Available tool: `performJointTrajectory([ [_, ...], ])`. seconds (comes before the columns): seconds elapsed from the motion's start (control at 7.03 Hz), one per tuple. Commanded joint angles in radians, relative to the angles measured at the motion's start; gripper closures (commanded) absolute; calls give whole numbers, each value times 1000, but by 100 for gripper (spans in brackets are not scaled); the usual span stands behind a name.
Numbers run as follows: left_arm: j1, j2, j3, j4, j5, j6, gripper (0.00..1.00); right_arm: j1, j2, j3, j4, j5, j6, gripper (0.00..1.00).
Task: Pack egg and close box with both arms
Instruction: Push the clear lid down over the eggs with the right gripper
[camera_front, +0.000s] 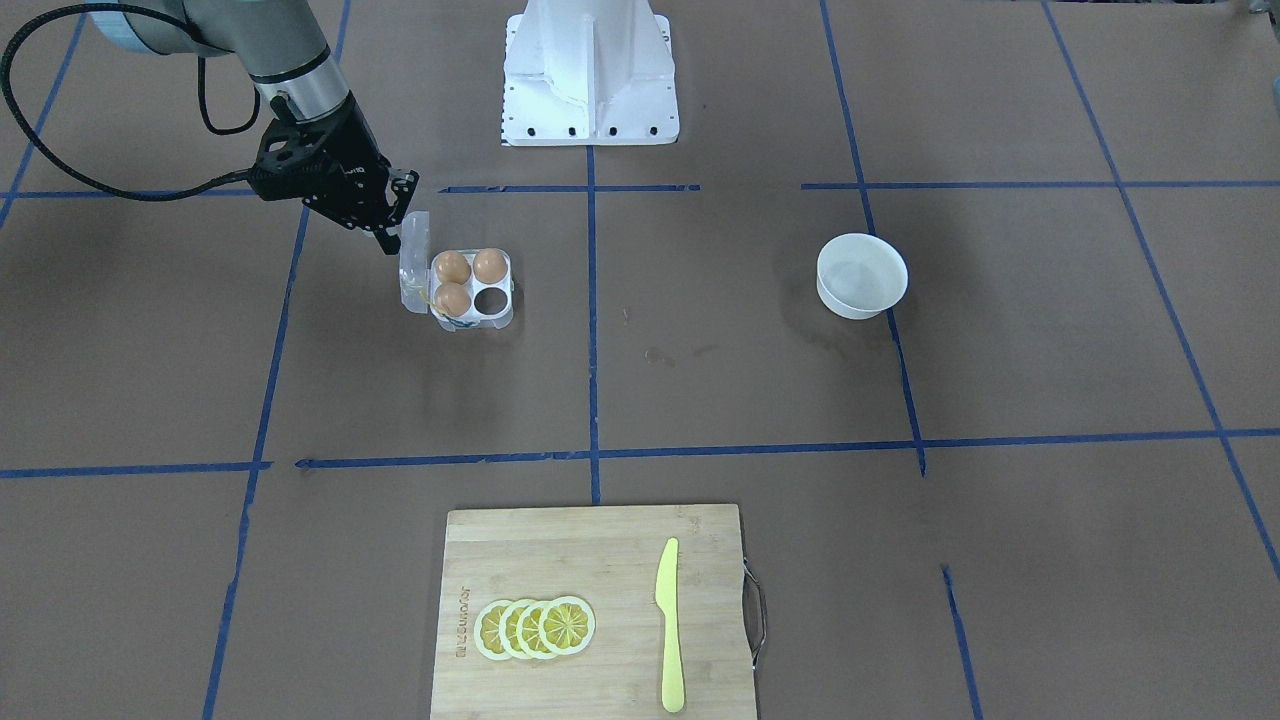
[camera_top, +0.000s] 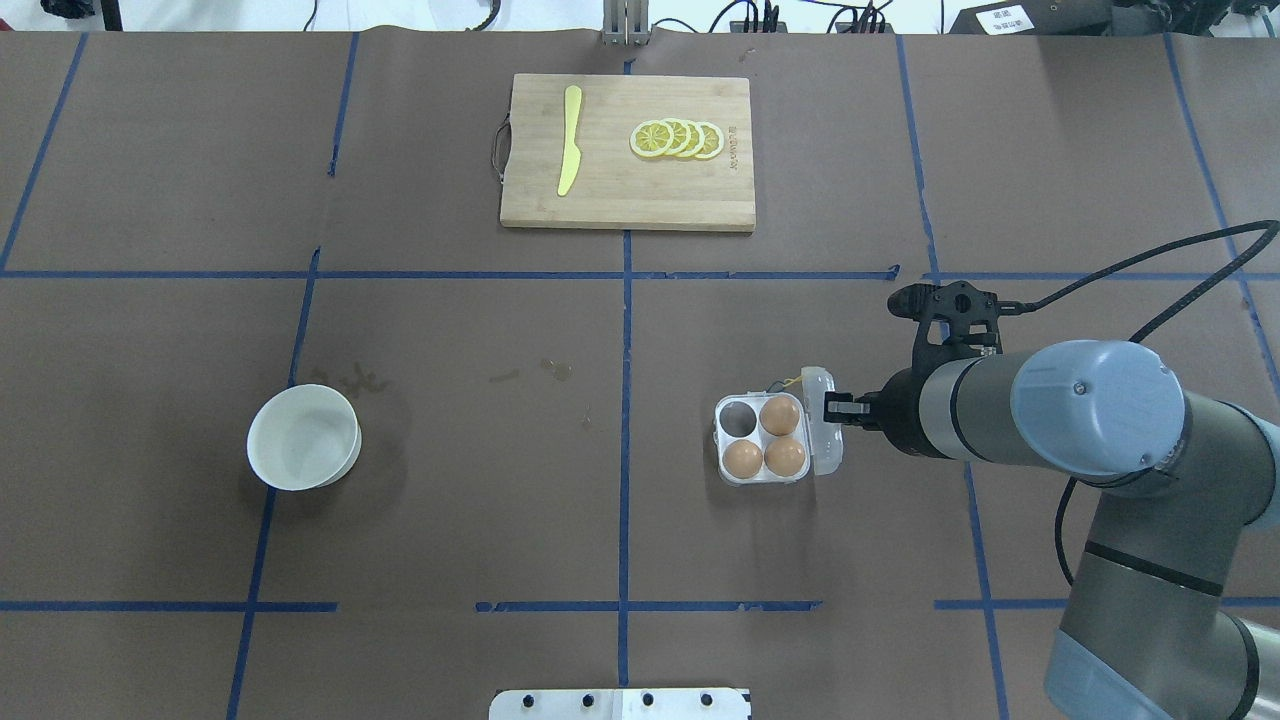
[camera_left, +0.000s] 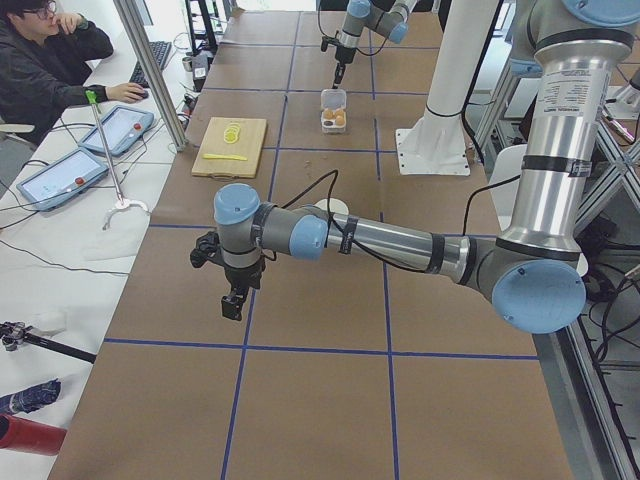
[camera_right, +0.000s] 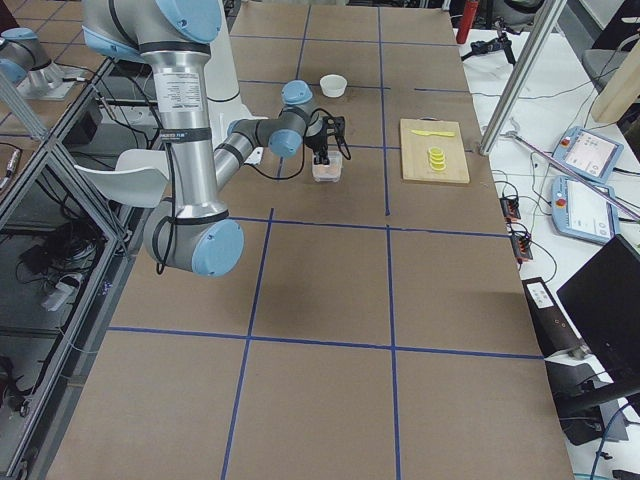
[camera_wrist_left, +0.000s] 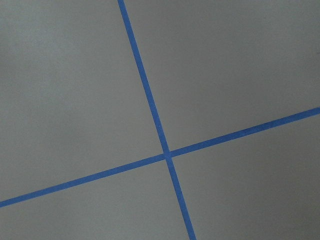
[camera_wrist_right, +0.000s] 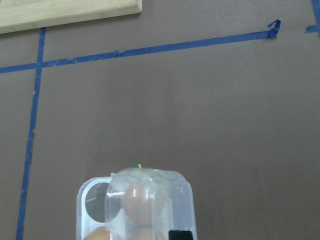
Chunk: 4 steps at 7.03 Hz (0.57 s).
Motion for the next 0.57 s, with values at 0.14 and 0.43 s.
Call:
performJointTrajectory([
  [0.14,0,-7,-1,1,0,0,0,-22,25,-18,-5,-2,29,100],
  [0.43,-2,-7,-1,2,0,0,0,-34,105,-84,-14,-6,57,100],
])
